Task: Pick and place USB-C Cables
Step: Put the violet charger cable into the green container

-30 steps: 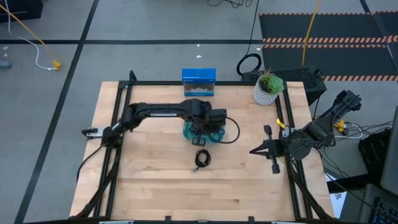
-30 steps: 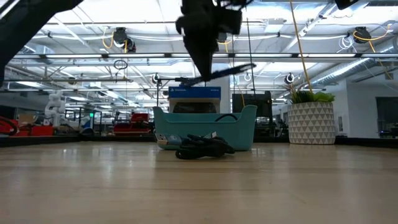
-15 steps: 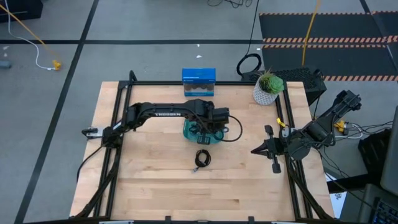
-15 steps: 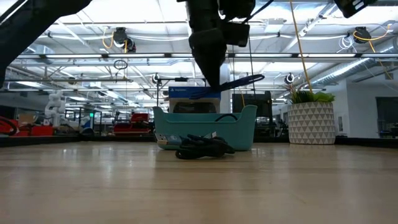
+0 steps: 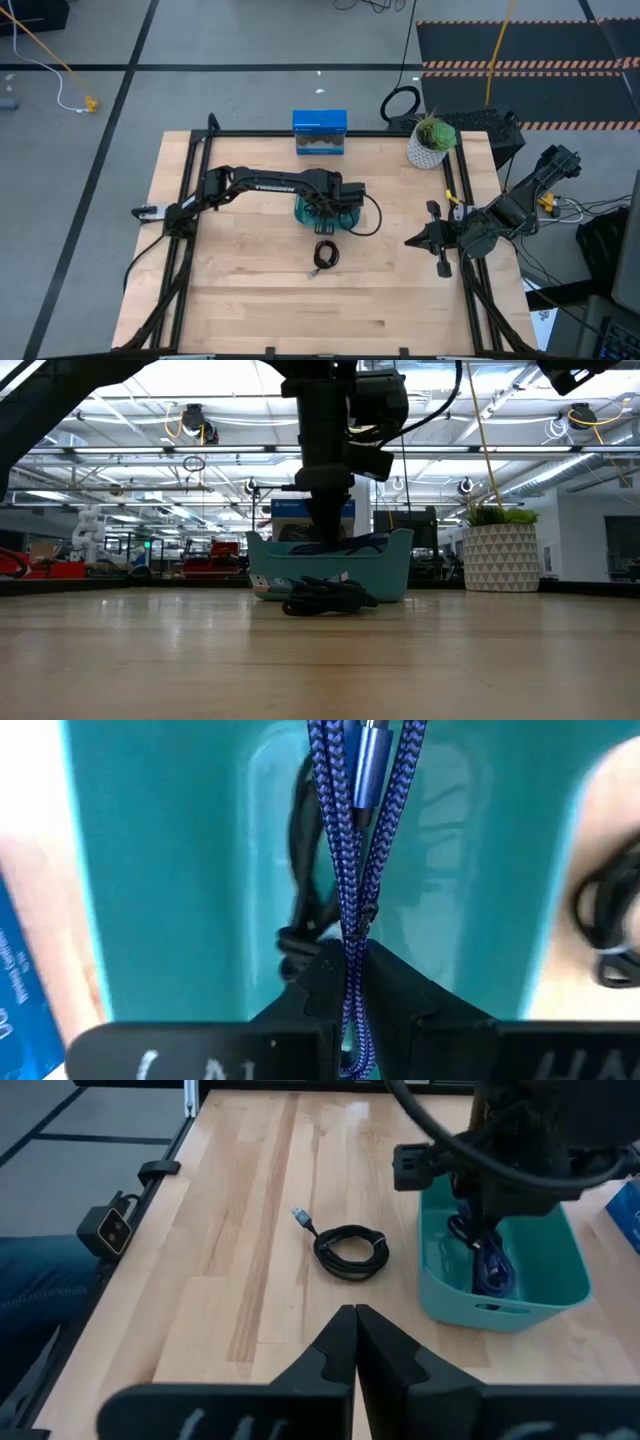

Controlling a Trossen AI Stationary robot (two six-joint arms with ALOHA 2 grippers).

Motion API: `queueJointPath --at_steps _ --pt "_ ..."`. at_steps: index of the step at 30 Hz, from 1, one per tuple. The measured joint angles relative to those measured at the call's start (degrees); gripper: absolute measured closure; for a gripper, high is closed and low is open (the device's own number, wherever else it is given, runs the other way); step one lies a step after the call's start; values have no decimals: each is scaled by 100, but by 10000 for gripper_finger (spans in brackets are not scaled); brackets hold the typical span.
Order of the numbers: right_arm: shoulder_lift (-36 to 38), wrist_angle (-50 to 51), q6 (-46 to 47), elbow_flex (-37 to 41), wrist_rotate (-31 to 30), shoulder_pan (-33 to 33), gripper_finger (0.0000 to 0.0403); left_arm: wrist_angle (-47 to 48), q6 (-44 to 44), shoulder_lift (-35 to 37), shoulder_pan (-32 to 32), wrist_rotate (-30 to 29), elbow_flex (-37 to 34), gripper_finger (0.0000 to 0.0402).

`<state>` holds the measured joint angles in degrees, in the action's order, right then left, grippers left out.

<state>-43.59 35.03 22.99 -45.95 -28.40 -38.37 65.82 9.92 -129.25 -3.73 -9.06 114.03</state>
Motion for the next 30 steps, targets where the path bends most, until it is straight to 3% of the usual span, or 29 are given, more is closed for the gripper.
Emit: queueJointPath --at_steps 23,30 --pt "-2 -57 -119 0 -28 2 403 -102 -870 0 -15 -155 -6 366" --pt "-2 -57 -119 0 -52 2 403 0 -1285 0 -17 -255 -6 285"
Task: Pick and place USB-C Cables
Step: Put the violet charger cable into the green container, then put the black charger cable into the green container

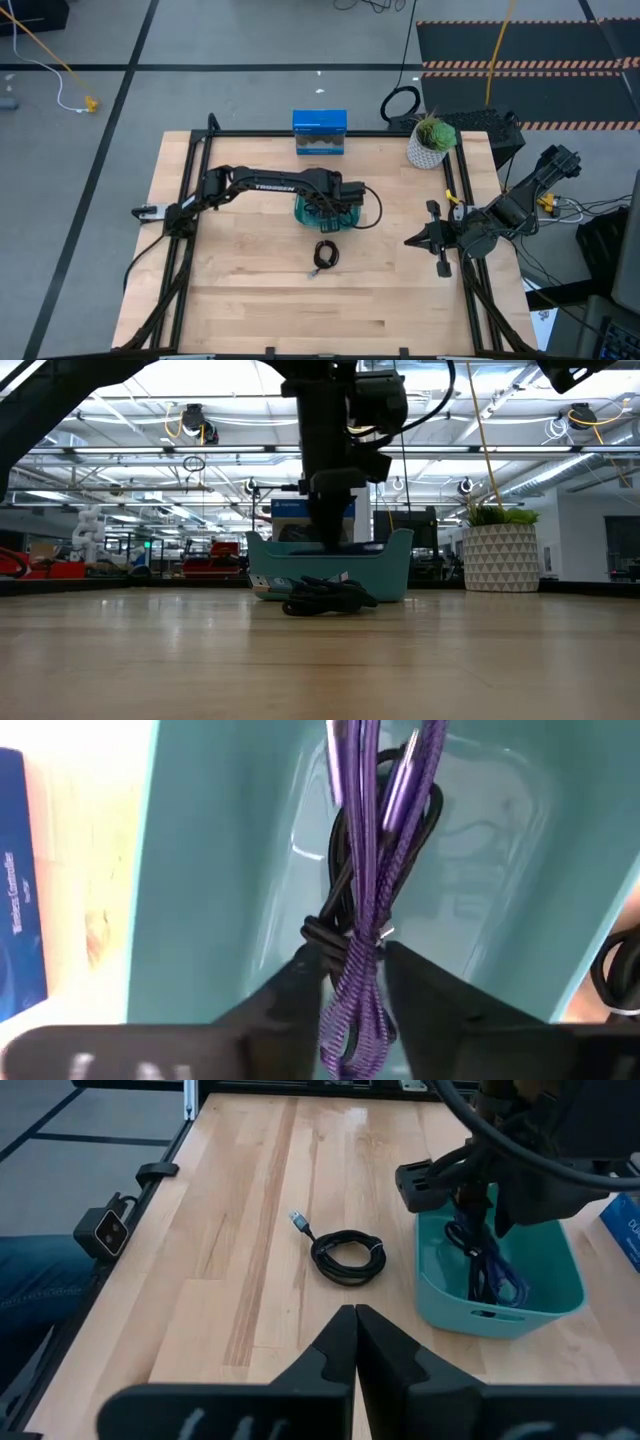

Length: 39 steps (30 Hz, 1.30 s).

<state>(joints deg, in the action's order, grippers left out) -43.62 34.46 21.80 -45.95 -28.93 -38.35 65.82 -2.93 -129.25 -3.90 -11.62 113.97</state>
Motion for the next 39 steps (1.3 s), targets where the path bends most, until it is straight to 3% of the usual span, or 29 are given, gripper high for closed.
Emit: queueJointPath --at_steps 5,9,19,28,34,39 --pt "0 2 1 0 -146 0 403 154 -3 56 6 1 0 224" --pt "-10 -4 2 0 -419 0 403 209 -23 272 87 -6 2 210" --pt "-214 -512 809 92 -567 15 403 232 65 1001 632 105 7 263" --pt "-332 -1443 -72 30 -354 69 403 357 -162 1881 1274 -37 7 295" --pt "-505 -1337 -860 -522 146 303 403 728 -418 2230 1589 -475 7 304" --pt "-881 -397 -947 -1545 382 524 403 1113 -612 2443 1734 -964 4 305"
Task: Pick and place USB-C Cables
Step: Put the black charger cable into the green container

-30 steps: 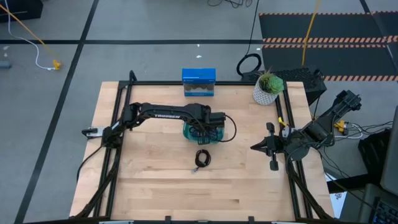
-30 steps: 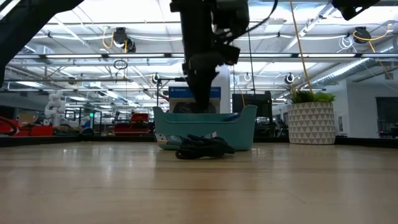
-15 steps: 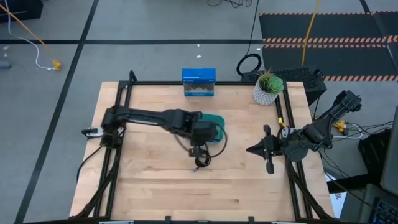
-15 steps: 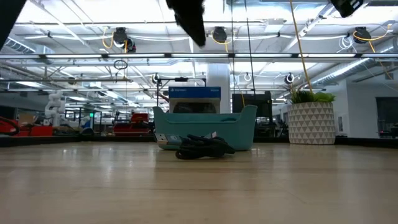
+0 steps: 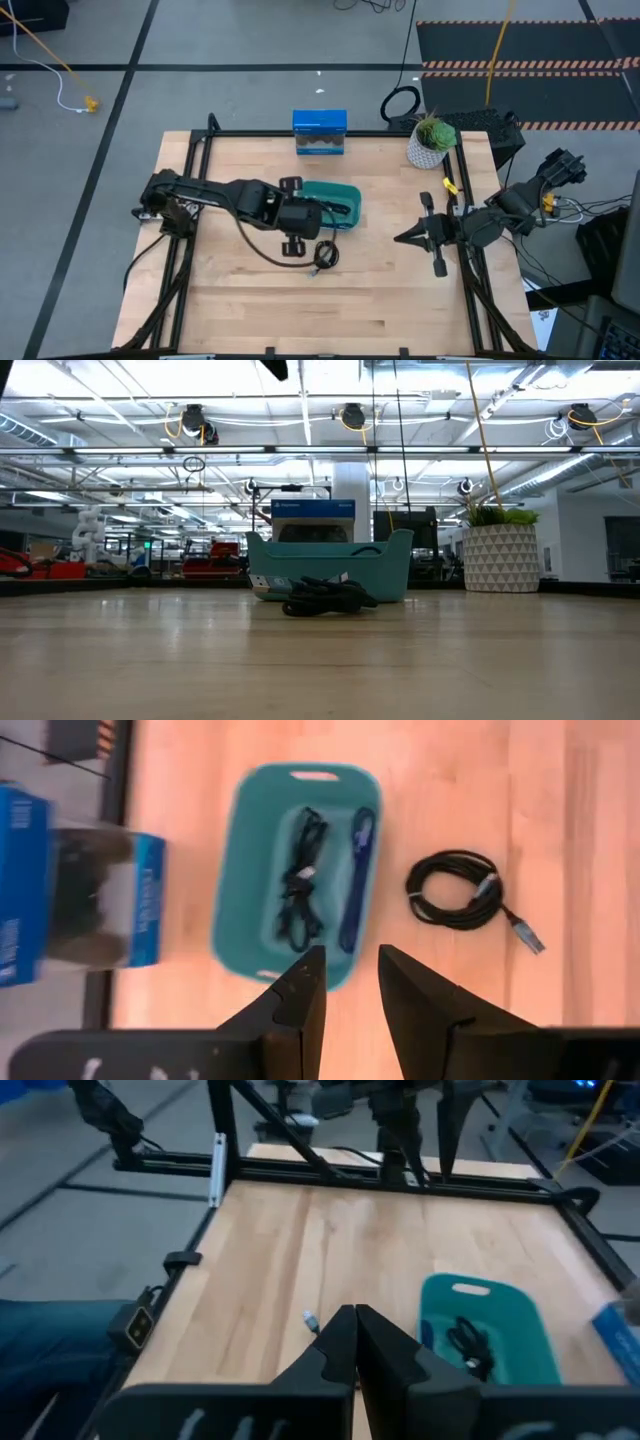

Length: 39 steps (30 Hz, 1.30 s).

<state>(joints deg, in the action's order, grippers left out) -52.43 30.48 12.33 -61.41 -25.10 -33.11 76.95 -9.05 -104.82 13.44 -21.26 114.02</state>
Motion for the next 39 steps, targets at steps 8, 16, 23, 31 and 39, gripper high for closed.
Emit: queueJointPath --at_steps 8,16,23,31,39 --pt "-1147 1278 -276 -1903 191 84 403 -111 -210 620 378 -646 -243 305" --pt "-2227 2335 -375 -3353 447 112 403 -2267 -139 2302 547 -746 -2666 305" --pt "-3173 3306 -490 -4594 1008 582 403 -4436 391 3423 619 -787 -4443 305" --pt "-3948 3597 -1058 -5305 1642 1228 403 -5472 550 3905 619 -789 -5645 305" --pt "-4742 3997 -1489 -5327 2246 1884 403 -5471 490 4125 620 -789 -5894 305"
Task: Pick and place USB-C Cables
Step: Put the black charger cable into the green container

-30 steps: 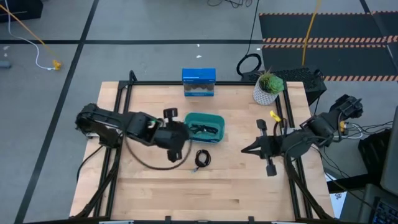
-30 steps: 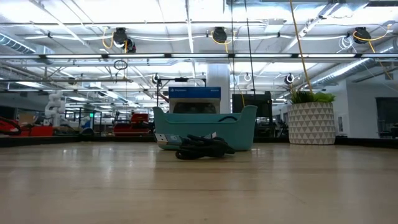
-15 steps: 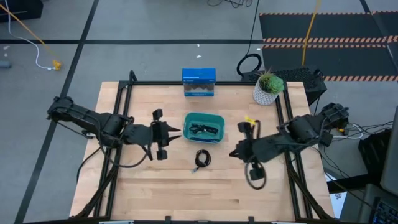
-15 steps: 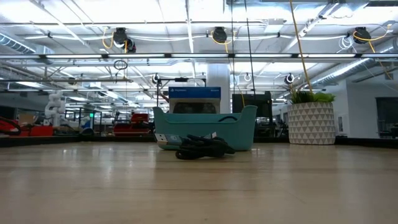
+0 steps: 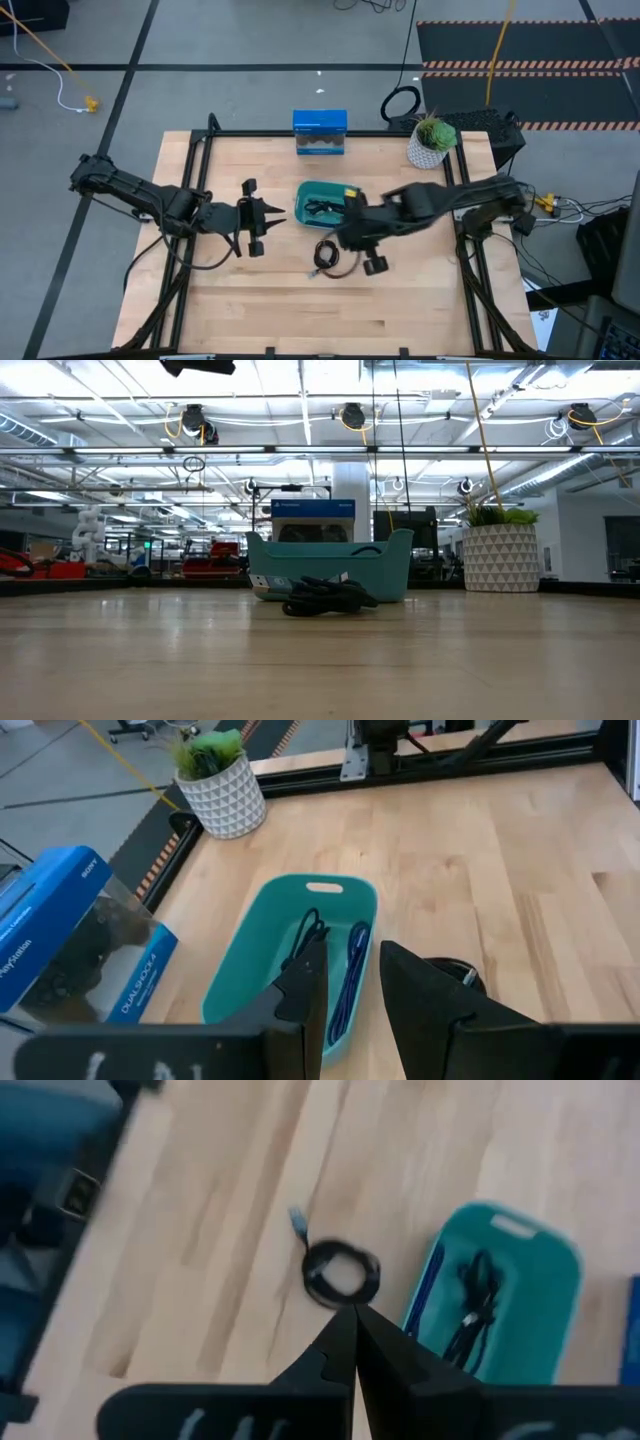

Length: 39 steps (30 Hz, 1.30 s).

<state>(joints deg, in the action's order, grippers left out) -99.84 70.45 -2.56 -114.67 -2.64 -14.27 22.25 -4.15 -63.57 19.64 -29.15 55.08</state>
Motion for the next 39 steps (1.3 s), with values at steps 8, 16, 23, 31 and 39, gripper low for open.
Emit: queueJointPath --at_steps 8,16,23,31,39 --pt "-877 142 -248 52 51 241 388 15 -59 -2 0 2 -3 305" --pt "-1313 -544 -700 676 148 139 345 19 -95 -2 44 9 -3 305" --pt "-1326 -1915 -1163 1821 150 108 293 21 -104 -4 42 7 -3 305" --pt "-1326 -3384 -1573 2983 152 125 252 21 -120 -4 42 7 -3 305" --pt "-1323 -3947 -1712 3463 450 256 241 21 -133 -4 42 7 -3 305"
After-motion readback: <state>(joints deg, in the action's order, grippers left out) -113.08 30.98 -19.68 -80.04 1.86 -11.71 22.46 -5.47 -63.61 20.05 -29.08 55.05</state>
